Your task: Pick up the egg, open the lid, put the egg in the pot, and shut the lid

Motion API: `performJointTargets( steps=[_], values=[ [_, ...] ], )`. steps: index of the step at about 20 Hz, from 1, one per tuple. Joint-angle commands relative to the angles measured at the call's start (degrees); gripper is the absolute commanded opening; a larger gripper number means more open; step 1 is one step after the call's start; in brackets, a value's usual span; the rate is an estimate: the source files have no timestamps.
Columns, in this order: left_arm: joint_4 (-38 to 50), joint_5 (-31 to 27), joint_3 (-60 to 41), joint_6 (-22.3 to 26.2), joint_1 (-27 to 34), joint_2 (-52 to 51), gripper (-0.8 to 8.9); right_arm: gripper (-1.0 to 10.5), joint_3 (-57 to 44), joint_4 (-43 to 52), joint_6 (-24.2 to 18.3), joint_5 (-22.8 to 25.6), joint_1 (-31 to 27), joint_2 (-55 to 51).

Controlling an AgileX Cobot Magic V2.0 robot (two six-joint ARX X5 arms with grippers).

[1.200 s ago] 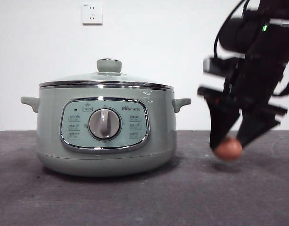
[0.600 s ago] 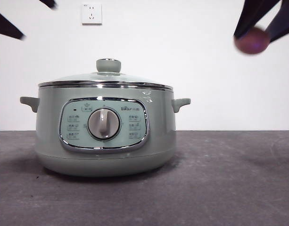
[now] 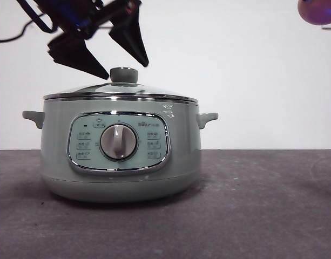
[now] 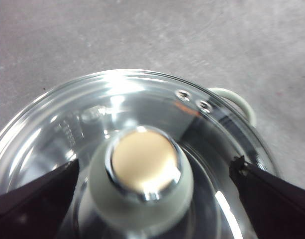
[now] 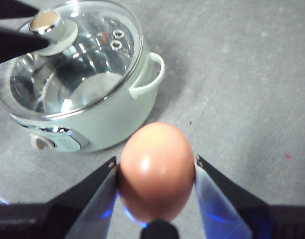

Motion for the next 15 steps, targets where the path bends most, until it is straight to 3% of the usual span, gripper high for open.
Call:
performJointTargets(
  steps=[1, 7, 9, 12, 15],
  values=[
    [1.20, -1.18, 0.44, -0.11, -0.22, 1.38, 6.52, -0.1, -0.02, 0.39, 0.07, -0.09, 0.04, -0.13],
    [1.16, -1.70, 0.44, -0.15, -0.24, 1.99, 6.15, -0.1, -0.02, 0.90, -0.55, -0.07, 0.04, -0.13],
    [0.87, -1.42, 0.44, -0.17, -0.24, 2.03, 4.24, -0.1, -0.02, 1.07, -0.63, -0.07, 0.04, -0.13],
    [-0.09, -1.42, 0.44, -0.24, -0.24, 2.03, 3.61, -0.1, -0.02, 1.25, -0.79, -0.09, 0.04, -0.13],
    [-0.33, -1.31, 0.44, -0.42, -0.24, 2.03, 1.50, -0.1, -0.02, 1.25, -0.79, -0.07, 0.04, -0.15]
  ],
)
